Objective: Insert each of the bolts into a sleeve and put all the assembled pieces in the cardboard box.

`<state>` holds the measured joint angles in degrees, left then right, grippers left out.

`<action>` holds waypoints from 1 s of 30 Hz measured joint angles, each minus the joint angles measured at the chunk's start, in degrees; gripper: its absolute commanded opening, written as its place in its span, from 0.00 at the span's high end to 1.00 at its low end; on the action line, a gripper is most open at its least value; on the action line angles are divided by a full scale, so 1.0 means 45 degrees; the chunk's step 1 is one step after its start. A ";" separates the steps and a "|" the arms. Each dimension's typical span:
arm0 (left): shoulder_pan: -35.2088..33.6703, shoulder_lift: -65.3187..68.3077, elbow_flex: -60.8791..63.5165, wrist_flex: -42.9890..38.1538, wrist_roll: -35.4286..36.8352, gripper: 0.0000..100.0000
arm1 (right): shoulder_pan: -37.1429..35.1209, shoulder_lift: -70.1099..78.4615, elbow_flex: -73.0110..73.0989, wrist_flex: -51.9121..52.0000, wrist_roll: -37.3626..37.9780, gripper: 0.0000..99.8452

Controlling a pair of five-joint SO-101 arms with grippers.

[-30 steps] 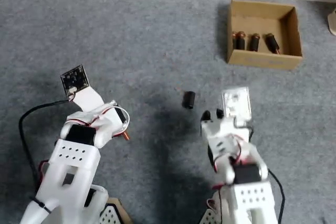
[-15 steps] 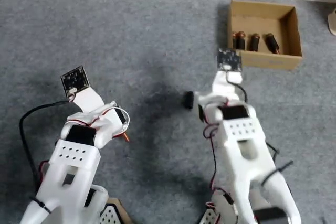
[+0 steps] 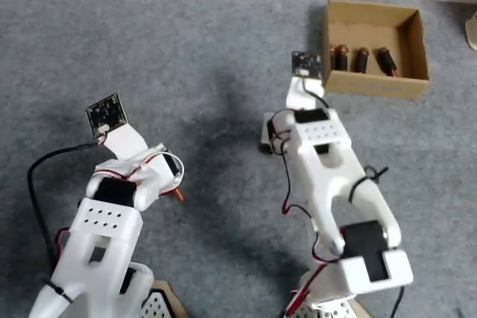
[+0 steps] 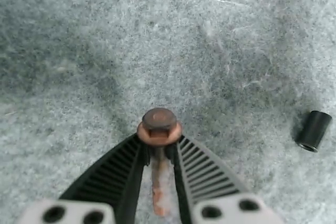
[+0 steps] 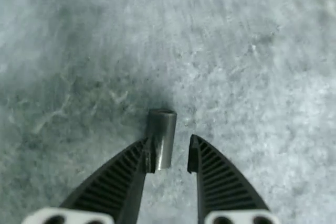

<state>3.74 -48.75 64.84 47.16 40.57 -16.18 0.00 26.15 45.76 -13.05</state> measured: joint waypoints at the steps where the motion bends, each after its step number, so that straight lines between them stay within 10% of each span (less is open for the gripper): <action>1: 0.0000 0.0000 0.0000 0.0000 0.0000 0.99 | 0.0000 0.0274 -0.0274 0.0137 -0.0039 0.91; 30: 0.0000 0.0000 0.0000 0.0000 0.0000 0.99 | -0.0860 0.2032 -0.2051 0.1817 -0.1231 0.90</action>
<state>3.74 -48.75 64.84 47.16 40.57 -20.04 9.14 16.92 53.93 -18.59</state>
